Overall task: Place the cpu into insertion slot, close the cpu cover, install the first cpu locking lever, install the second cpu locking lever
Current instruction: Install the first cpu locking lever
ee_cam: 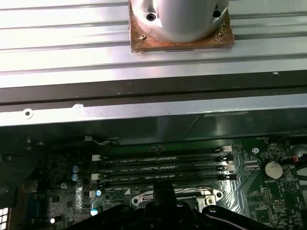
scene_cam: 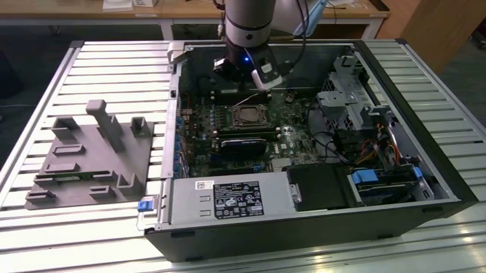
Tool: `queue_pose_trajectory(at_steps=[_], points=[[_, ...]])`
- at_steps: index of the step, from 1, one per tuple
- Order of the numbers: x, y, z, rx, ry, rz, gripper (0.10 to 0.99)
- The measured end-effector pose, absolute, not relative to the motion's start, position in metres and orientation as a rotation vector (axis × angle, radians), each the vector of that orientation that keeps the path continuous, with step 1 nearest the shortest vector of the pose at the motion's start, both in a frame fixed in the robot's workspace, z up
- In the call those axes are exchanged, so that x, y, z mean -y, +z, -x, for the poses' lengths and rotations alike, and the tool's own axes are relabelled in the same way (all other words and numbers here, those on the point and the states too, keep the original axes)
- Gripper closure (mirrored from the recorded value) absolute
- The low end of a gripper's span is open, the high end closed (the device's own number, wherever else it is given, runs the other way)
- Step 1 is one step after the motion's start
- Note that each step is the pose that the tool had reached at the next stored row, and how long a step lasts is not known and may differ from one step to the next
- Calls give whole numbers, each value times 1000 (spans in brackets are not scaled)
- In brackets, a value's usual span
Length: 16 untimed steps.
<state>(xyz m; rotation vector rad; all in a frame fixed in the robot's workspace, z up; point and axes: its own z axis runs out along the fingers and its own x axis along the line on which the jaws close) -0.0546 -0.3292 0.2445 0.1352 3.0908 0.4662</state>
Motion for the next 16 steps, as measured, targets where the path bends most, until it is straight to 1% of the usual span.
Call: queue_pose_trajectory(at_steps=[16], points=[[329, 235, 55, -2985, 465, -107, 980]])
